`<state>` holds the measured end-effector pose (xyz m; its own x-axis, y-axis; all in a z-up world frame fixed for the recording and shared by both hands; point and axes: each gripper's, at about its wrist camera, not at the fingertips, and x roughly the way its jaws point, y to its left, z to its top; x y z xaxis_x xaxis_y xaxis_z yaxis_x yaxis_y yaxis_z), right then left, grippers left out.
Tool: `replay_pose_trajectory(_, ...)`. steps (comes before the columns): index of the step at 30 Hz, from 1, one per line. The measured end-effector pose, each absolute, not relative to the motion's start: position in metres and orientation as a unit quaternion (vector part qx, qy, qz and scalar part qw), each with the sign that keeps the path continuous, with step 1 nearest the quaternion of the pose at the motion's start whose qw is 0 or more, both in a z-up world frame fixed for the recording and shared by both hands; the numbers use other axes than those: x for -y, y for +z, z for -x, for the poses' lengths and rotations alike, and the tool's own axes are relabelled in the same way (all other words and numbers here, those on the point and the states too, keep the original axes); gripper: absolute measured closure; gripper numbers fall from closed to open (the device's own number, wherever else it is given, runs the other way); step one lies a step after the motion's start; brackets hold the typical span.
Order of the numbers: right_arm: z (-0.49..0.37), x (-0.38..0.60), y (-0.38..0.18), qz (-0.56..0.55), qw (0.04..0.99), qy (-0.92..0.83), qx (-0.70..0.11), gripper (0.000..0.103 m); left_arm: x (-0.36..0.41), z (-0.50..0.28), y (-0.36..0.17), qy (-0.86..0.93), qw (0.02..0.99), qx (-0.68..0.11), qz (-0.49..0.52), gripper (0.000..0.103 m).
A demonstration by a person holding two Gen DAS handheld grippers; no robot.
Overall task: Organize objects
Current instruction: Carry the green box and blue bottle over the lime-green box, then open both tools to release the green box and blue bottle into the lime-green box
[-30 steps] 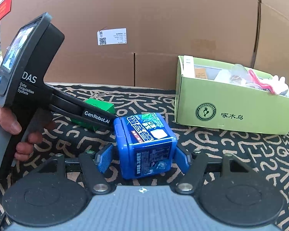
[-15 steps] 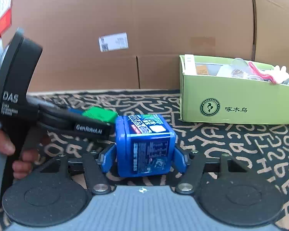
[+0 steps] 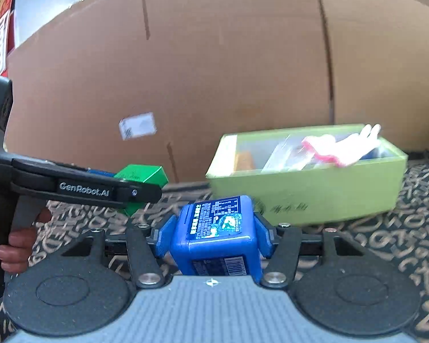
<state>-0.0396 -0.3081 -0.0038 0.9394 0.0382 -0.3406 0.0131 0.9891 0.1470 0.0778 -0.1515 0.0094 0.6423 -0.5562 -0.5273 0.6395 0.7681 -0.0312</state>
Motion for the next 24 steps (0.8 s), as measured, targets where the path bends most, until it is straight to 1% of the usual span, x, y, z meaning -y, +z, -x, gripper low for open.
replay_pose_trajectory(5,0.033,0.338,0.021,-0.058,0.988,-0.022,-0.138,0.041,0.188,-0.086,0.031,-0.345,0.904,-0.240,-0.084,0.042)
replay_pose_trajectory(9,0.016,0.365,0.039,-0.046,0.990,-0.055,-0.122,0.041,0.223,-0.103,0.039,-0.347,0.902,-0.243,-0.081,0.042)
replay_pose_trajectory(12,-0.004,0.391,0.050,-0.058,0.989,-0.071,-0.119,0.041,0.247,-0.122,0.038,-0.332,0.908,-0.242,-0.081,0.042)
replay_pose_trajectory(16,-0.035,0.421,0.060,-0.086,0.986,-0.084,-0.119,0.041,0.273,-0.156,0.035,-0.322,0.906,-0.270,-0.055,0.042)
replay_pose_trajectory(20,-0.067,0.442,0.064,-0.108,0.982,-0.090,-0.123,0.041,0.296,-0.172,0.032,-0.307,0.915,-0.253,-0.071,0.042)
replay_pose_trajectory(24,-0.092,0.455,0.061,-0.125,0.980,-0.096,-0.122,0.041,0.308,-0.188,0.024,-0.302,0.914,-0.264,-0.064,0.041)
